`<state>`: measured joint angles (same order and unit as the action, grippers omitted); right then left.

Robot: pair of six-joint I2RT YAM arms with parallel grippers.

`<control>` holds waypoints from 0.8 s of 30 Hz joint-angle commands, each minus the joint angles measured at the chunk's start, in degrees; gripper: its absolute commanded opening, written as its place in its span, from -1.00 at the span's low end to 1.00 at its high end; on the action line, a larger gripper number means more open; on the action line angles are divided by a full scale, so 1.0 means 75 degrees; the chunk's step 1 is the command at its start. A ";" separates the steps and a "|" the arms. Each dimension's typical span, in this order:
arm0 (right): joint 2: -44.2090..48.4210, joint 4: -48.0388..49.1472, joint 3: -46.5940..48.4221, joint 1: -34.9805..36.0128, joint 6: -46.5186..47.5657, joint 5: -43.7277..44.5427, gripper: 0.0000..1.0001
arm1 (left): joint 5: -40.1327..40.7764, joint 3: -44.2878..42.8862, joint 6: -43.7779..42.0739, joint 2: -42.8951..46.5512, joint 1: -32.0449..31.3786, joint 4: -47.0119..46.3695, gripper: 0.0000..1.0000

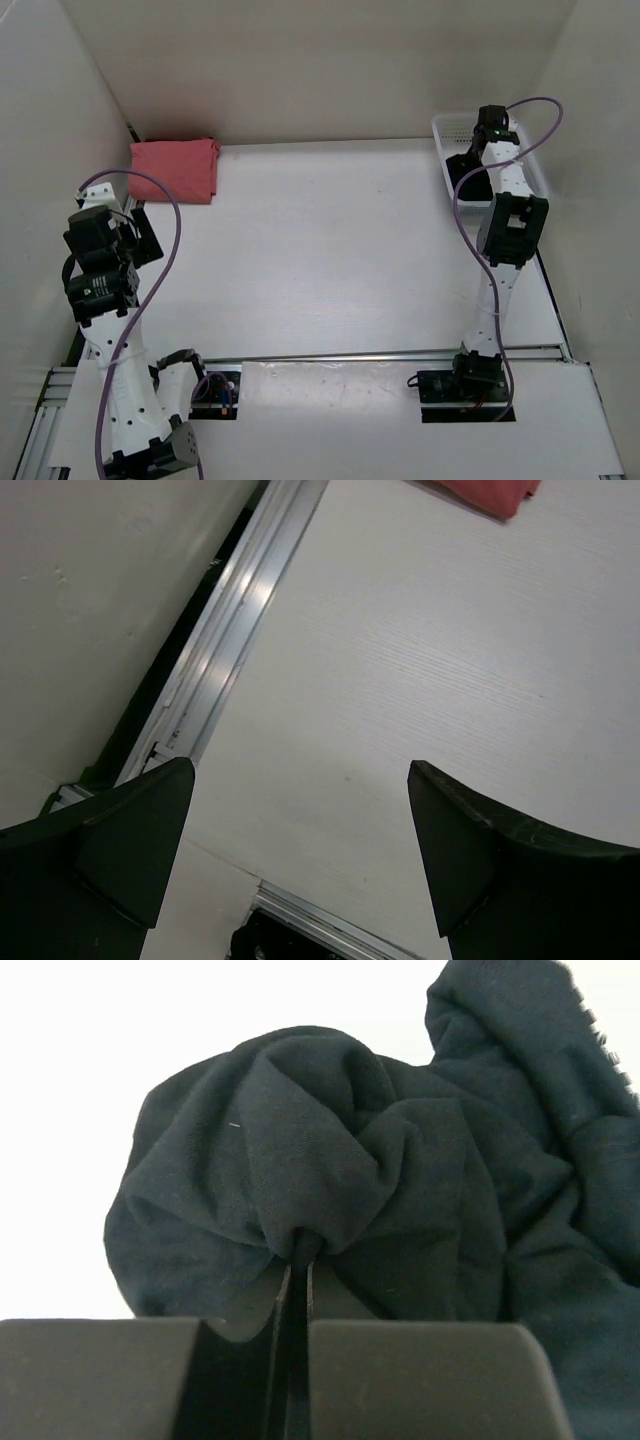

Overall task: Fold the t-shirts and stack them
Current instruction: Grab crumpled tshirt from bin with the right arm, then move the tshirt to the center of the board

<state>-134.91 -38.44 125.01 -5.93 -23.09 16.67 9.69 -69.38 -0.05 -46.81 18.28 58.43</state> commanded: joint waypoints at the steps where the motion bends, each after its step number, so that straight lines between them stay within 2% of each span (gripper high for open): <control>1: 0.1298 0.0367 0.0336 -0.0053 0.0021 -0.0019 -1.00 | -0.0844 0.0004 0.0007 0.0206 0.0058 0.0363 0.98; 3: 0.2387 0.0367 0.0336 -0.0053 -0.0049 -0.0019 -1.00 | -0.1069 0.0086 0.0007 0.0369 0.0058 0.0563 0.98; 7: 0.4496 0.1020 0.0196 0.0637 0.0277 -0.0032 -1.00 | -0.1234 0.0577 0.0007 0.0673 0.0058 0.0799 0.98; 10: 0.6310 0.1724 -0.0015 0.1761 0.1003 -0.0112 -1.00 | -0.1455 0.0836 0.0007 0.0920 -0.0011 0.0553 0.98; 13: 0.7156 0.2370 -0.0016 0.3352 0.1134 -0.0942 -1.00 | -0.1865 0.0581 0.0007 0.0921 -0.0420 0.0459 0.98; 15: 0.7405 0.2744 0.0055 0.3952 0.0807 -0.1493 -1.00 | -0.2206 0.0428 0.0007 0.0921 -0.0492 0.0459 0.98; 16: 0.7487 0.2862 0.0055 0.4663 0.0805 -0.1670 -1.00 | -0.2299 0.0357 0.0007 0.0828 -0.0562 0.0459 0.98; 19: 0.7594 0.2968 -0.0167 0.5778 0.0525 -0.1357 -1.00 | -0.2499 0.0159 0.0007 0.0733 -0.0644 0.0459 0.98; 24: 0.7734 0.2898 -0.2122 0.6673 -0.0271 -0.0430 -1.00 | -0.2500 -0.0241 0.0007 0.0581 -0.0645 0.0284 0.98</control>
<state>-71.57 -12.27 117.97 41.91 -21.12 8.73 -7.22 -68.60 -0.03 -42.19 13.72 62.33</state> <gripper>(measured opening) 0.058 0.987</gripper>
